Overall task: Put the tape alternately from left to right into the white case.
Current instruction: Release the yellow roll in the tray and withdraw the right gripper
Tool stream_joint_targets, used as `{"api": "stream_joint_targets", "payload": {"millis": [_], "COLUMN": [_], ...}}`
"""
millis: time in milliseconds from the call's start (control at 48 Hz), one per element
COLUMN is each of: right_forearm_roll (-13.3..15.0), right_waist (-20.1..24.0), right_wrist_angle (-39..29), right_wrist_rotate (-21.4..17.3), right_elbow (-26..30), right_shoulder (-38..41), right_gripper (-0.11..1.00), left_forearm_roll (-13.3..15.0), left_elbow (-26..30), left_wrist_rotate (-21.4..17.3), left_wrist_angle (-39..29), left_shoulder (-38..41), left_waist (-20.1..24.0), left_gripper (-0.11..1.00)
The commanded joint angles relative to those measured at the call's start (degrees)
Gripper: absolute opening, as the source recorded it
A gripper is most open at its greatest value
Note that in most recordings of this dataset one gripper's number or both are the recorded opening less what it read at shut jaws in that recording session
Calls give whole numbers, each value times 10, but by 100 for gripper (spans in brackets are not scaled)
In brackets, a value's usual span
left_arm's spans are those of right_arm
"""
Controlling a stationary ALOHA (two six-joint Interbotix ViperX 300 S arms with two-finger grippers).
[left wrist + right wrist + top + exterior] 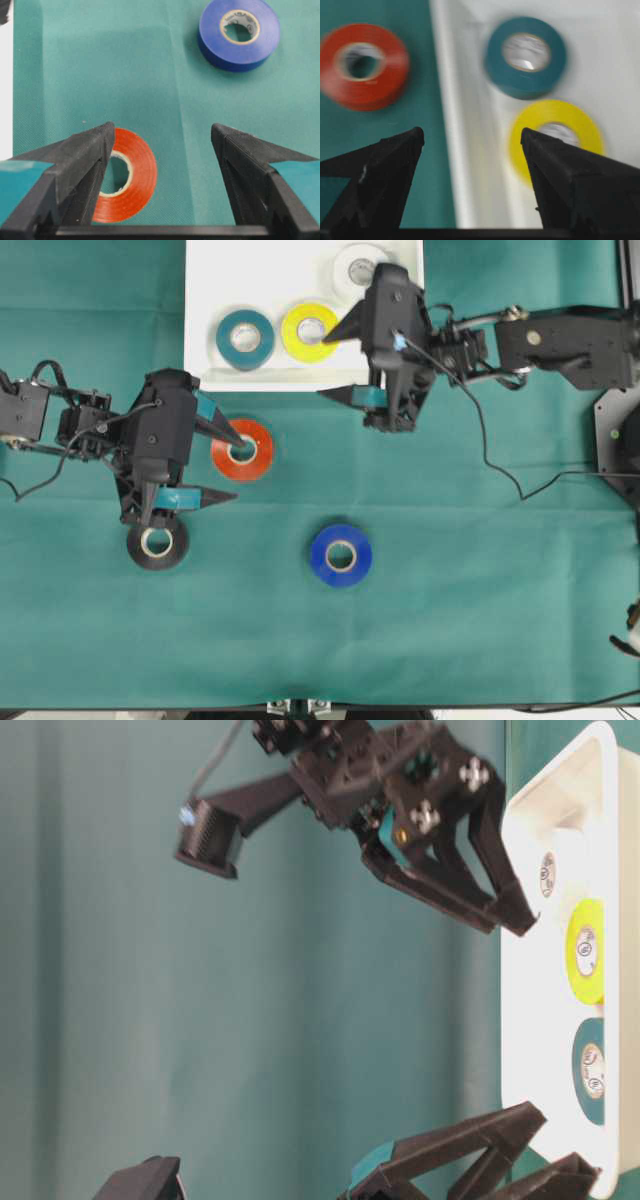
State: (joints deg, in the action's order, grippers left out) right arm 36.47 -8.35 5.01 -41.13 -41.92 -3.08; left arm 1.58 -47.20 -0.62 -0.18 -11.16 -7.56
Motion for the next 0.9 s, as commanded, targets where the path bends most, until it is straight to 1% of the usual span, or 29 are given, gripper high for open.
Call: {"api": "stream_joint_targets", "payload": {"millis": [0, 250, 458, 875], "right_forearm_roll": [2, 2, 2, 1], "right_waist": [16, 67, 96, 98], "right_wrist_angle": [11, 25, 30, 30], "right_wrist_rotate": [0, 0, 0, 0], "right_elbow": [-4, -28, -42, -47], "right_shoulder": [-25, -41, -52, -56], "right_gripper": [82, 82, 82, 82], "left_forearm_roll": [1, 1, 1, 1], "left_elbow": [9, 8, 9, 8], "left_wrist_rotate": [-1, 0, -1, 0], "left_wrist_angle": [2, 3, 3, 2], "left_shoulder": [-7, -7, -7, -7], "left_waist": [-2, -2, -2, -2], "left_gripper": [93, 93, 93, 93]}}
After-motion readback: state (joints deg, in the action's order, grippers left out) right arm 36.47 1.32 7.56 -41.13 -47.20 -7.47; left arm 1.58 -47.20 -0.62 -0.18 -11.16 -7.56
